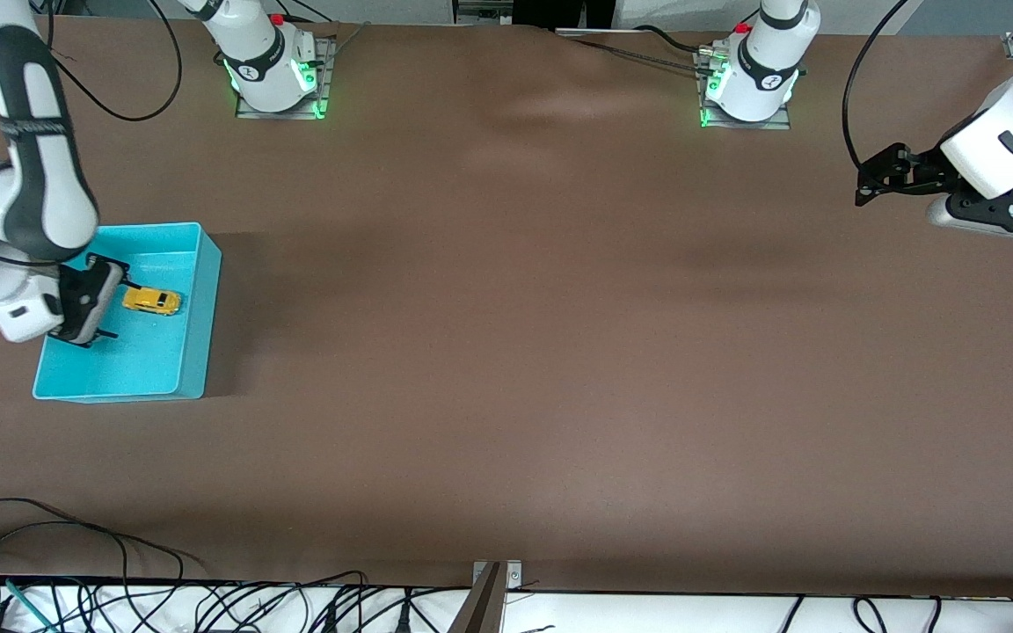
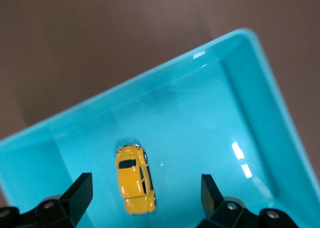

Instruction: Wind up and store yellow beetle car

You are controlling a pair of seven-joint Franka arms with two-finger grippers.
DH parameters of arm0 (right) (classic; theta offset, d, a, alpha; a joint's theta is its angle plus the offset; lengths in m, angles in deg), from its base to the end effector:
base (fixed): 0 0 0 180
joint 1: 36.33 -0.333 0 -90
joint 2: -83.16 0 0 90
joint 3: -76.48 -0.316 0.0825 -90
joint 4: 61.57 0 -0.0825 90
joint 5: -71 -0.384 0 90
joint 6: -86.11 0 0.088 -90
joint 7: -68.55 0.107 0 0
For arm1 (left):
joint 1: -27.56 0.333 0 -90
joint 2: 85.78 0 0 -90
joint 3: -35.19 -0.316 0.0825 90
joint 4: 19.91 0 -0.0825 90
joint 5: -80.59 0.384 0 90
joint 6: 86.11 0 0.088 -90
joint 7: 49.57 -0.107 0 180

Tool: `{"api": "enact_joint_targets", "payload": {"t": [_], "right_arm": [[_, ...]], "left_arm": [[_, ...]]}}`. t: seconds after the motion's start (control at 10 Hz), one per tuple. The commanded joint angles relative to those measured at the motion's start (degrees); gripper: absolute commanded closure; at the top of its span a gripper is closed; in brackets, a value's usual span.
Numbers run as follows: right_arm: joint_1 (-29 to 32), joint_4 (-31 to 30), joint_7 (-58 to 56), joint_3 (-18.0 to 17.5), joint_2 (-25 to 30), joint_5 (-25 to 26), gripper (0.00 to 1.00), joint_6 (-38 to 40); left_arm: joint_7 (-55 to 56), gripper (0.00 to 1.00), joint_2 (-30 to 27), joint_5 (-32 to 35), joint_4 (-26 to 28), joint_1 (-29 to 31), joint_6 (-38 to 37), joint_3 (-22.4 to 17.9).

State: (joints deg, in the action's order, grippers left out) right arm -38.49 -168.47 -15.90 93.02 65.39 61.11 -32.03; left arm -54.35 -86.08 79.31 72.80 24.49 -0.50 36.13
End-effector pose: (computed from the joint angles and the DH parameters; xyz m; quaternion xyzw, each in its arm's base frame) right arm 0.5985 -0.1343 0.3490 -0.8398 -0.5398 0.0089 0.0568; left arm 0.5412 -0.0405 0.5991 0.9952 -0.0767 -0.0592 0.0115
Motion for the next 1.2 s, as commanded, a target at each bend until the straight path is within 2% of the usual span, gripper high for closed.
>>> {"api": "enact_joint_targets", "payload": {"t": [0.0, 0.2, 0.4, 0.7, 1.1], "right_arm": [[0.2, 10.8, 13.1, -0.2, 1.7, 0.5, 0.04, 12.4], [-1.2, 18.1, 32.7, -0.2, 1.7, 1.0, 0.0, 21.8], [-4.4, 26.2, 49.3, -0.3, 1.8, 5.7, 0.0, 30.4], [-6.4, 30.4, 68.8, -0.2, 1.9, 5.2, 0.0, 34.5], [-7.8, 31.0, 75.2, -1.9, 3.7, 6.5, 0.0, 36.7]], "left_arm": [[0.0, 0.0, 0.5, -1.5, -1.4, 0.3, -1.0, 0.0], [0.0, 0.0, 0.5, -1.5, -1.4, 0.3, -0.9, 0.0], [0.0, 0.0, 0.6, -1.5, -1.4, 0.3, -1.0, 0.0], [0.0, 0.0, 0.6, -1.5, -1.4, 0.3, -1.0, 0.0], [0.0, 0.0, 0.6, -1.5, -1.4, 0.3, -1.0, 0.0]]}}
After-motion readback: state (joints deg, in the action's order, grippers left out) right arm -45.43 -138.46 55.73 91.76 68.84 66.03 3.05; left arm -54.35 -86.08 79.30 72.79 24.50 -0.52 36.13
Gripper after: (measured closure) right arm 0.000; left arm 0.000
